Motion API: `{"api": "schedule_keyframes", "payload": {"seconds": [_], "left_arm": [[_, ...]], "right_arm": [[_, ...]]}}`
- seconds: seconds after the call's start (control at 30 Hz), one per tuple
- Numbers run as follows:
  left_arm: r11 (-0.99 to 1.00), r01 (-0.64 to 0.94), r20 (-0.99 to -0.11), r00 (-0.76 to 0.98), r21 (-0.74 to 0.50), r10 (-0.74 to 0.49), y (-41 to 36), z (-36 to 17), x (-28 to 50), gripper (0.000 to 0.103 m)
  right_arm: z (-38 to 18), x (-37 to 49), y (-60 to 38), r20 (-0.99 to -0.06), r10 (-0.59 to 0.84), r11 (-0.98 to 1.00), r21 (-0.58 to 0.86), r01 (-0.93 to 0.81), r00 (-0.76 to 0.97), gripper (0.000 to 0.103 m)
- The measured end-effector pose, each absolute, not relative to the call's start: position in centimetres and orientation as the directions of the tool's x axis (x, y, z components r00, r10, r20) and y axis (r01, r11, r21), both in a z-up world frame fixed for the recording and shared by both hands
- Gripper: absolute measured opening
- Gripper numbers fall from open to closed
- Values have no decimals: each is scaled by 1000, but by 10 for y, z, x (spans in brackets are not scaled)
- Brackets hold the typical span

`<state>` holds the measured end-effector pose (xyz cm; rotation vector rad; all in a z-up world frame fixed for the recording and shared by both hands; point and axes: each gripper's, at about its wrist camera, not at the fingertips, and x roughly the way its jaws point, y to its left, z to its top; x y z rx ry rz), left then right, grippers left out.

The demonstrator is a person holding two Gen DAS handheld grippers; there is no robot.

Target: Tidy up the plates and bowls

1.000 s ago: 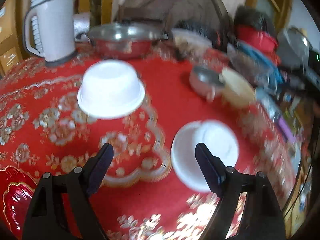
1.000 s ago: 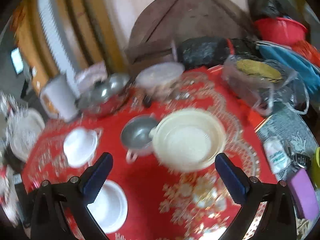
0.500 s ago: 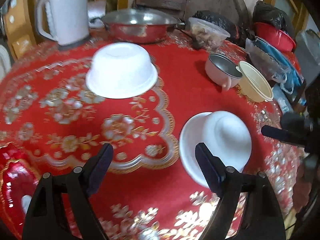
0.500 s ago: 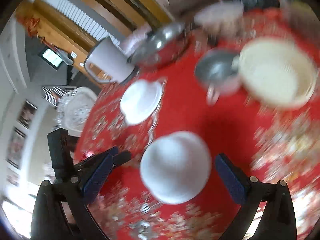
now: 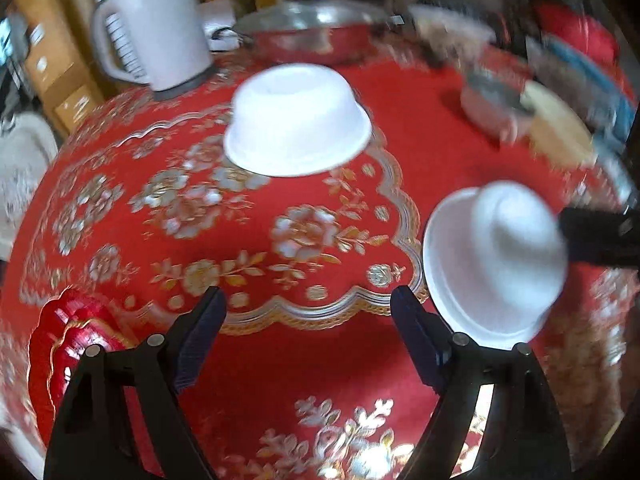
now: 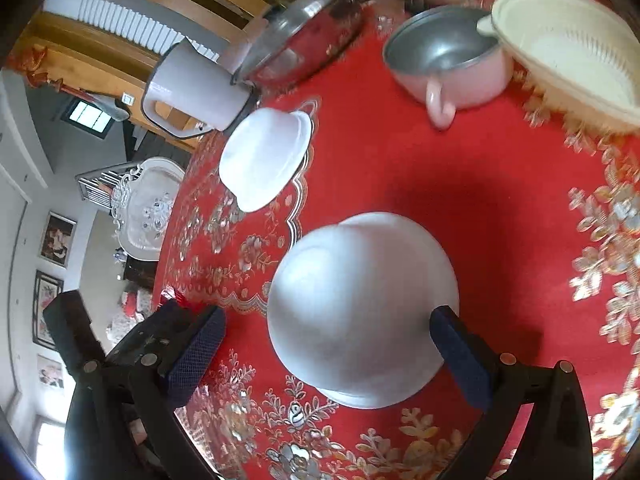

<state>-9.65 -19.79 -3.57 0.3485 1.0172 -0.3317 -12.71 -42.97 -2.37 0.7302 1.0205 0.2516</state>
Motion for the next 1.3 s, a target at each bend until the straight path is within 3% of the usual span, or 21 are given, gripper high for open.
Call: {"api": "schedule_keyframes", "payload": {"seconds": [0.27, 0.4, 0.43, 0.47, 0.5, 0.6, 0.67, 0.83, 0.9, 0.97, 1.03, 1.3], "left_arm": [[911, 400, -822, 550, 103, -149, -169, -13, -117, 84], [929, 370, -793, 572, 24, -208, -136, 13, -121, 84], [936, 353, -774, 596, 13, -214, -123, 22, -123, 84], [941, 338, -764, 610, 12, -210, -113, 27, -123, 84], [945, 327, -759, 617, 7, -208, -105, 30, -122, 84], [967, 254, -757, 627, -21, -182, -73, 35, -104, 84], [970, 239, -771, 610, -43, -184, -64, 35, -85, 84], [974, 222, -816, 570, 40, -96, -70, 39, -24, 84], [973, 227, -844, 527, 28, -99, -74, 34, -6, 84], [970, 226, -885, 430, -85, -178, -74, 22, 10, 84], [970, 217, -901, 392, -108, -188, -77, 9, 13, 84], [963, 216, -936, 276, -161, -218, -95, -25, 19, 85]], "right_arm": [[-30, -125, -431, -651, 530, 684, 707, 180, 544, 103], [-25, -118, -428, -667, 527, 664, 710, 235, 526, 102], [-9, -118, -416, -512, 666, 542, 832, 120, 543, 97], [19, -121, -401, -282, 794, 392, 914, -100, 539, 82], [49, -128, -389, -245, 790, 427, 877, -218, 562, 79], [76, -135, -378, -340, 692, 584, 782, -218, 636, 97], [64, -129, -378, -356, 702, 569, 801, -186, 616, 99], [8, -104, -374, -485, 671, 590, 808, -8, 561, 102], [-6, -98, -371, -480, 686, 553, 832, 36, 548, 102], [-16, -89, -362, -410, 744, 470, 882, 23, 527, 102], [-25, -77, -349, -352, 785, 398, 917, 22, 510, 102], [-57, -61, -325, -368, 794, 380, 922, 77, 483, 101]]}}
